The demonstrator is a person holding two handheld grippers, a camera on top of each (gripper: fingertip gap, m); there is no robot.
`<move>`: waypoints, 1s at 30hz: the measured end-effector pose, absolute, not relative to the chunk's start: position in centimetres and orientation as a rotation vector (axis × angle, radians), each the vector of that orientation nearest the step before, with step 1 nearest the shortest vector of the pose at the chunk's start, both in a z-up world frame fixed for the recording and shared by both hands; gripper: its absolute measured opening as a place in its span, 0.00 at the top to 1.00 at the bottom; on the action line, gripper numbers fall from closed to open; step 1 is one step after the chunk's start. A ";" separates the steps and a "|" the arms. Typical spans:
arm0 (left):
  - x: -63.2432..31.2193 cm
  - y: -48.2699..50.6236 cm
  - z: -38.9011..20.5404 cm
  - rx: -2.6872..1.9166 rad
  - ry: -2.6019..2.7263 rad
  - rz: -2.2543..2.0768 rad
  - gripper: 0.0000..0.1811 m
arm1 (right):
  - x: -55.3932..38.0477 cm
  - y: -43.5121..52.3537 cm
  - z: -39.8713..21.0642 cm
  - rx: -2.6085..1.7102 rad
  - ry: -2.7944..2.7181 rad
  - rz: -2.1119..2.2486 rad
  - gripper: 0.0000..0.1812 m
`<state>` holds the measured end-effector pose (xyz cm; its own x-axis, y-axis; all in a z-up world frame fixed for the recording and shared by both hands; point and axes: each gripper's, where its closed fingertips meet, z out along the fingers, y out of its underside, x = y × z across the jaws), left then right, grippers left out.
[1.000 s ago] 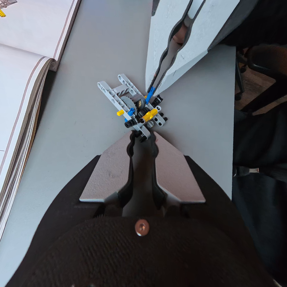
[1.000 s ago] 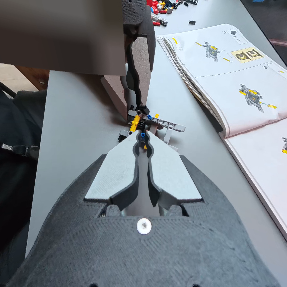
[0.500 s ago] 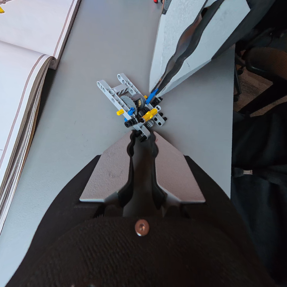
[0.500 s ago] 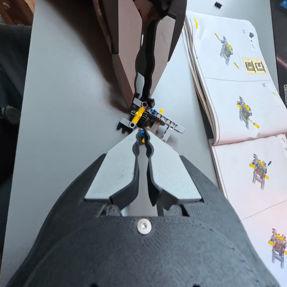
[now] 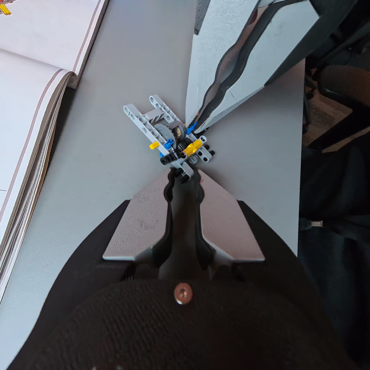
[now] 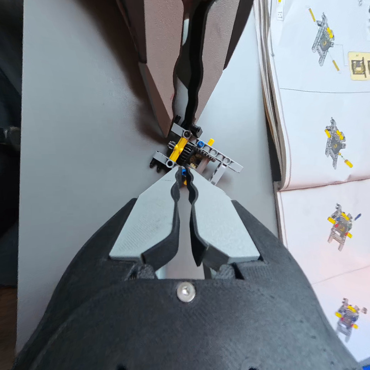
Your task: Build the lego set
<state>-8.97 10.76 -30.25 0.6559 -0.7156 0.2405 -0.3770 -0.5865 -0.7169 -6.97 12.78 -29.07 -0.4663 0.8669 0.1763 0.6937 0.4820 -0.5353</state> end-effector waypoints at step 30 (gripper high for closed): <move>-9.0 10.8 -30.3 -2.238 0.832 -0.698 0.91 | -6.5 12.8 -28.5 -1.445 -2.267 0.593 1.00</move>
<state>-9.02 10.84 -30.28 0.6579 -0.7107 0.2492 -0.3693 -0.5928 -0.7157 -6.52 12.81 -28.52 -0.3954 0.9137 0.0943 0.7504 0.3805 -0.5404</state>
